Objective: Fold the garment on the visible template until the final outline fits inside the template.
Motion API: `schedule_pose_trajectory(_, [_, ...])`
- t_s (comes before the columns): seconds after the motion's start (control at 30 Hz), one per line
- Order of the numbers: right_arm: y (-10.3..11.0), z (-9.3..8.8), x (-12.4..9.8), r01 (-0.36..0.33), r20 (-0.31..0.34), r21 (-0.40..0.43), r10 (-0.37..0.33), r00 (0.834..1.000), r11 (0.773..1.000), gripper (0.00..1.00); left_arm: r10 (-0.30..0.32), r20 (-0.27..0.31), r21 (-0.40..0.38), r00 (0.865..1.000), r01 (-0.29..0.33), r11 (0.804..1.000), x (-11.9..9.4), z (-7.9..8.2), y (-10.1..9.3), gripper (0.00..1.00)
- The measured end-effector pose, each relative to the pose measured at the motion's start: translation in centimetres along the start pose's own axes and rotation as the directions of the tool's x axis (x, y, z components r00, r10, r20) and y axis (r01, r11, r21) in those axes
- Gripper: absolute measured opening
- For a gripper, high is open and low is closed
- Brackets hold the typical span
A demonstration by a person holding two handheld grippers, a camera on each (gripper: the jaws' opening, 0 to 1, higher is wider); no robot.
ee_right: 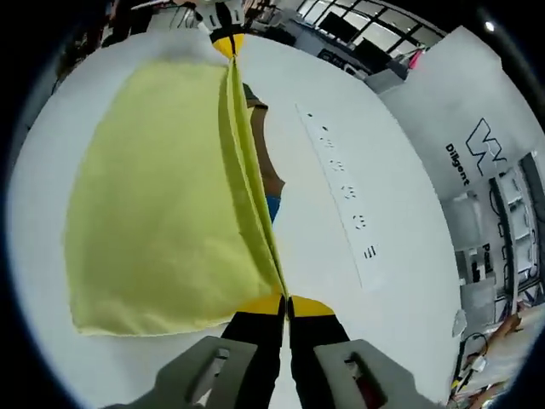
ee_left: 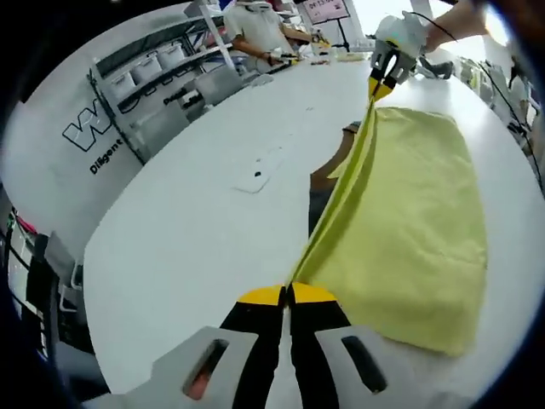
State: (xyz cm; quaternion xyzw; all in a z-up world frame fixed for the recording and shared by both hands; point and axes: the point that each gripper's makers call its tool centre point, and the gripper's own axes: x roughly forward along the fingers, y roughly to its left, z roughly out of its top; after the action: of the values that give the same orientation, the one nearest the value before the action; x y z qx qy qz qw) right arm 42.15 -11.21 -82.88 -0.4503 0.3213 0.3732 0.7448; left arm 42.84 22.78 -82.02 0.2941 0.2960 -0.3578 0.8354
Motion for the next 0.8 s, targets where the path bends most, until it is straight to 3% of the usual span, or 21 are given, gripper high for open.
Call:
schedule_pose_trajectory(0.17, [0.0, 0.0, 0.4, 0.014, 0.002, 0.133, -0.014, 1.000, 0.991, 0.00, 0.045, -0.005, -0.120, 0.999, -0.046, 0.992, 0.4, -0.1, 0.8, 0.05])
schedule_pose_trajectory(0.23, [-0.4, 0.1, 0.6, 0.041, 0.008, 0.244, -0.044, 0.999, 0.969, 0.00, 0.072, -0.019, -0.135, 0.997, -0.074, 0.988, 0.6, 0.0, 1.2, 0.05])
schedule_pose_trajectory(0.33, [-0.4, -0.3, 1.0, 0.053, -0.003, 0.335, -0.055, 0.998, 0.941, 0.00, 0.086, -0.034, -0.139, 0.996, -0.090, 0.986, 1.0, -0.1, 1.1, 0.05])
schedule_pose_trajectory(0.8, [-0.7, -0.5, 1.7, 0.094, -0.037, 0.402, -0.086, 0.996, 0.911, 0.00, 0.152, -0.090, -0.223, 0.984, -0.169, 0.960, 1.9, -0.7, 1.7, 0.05])
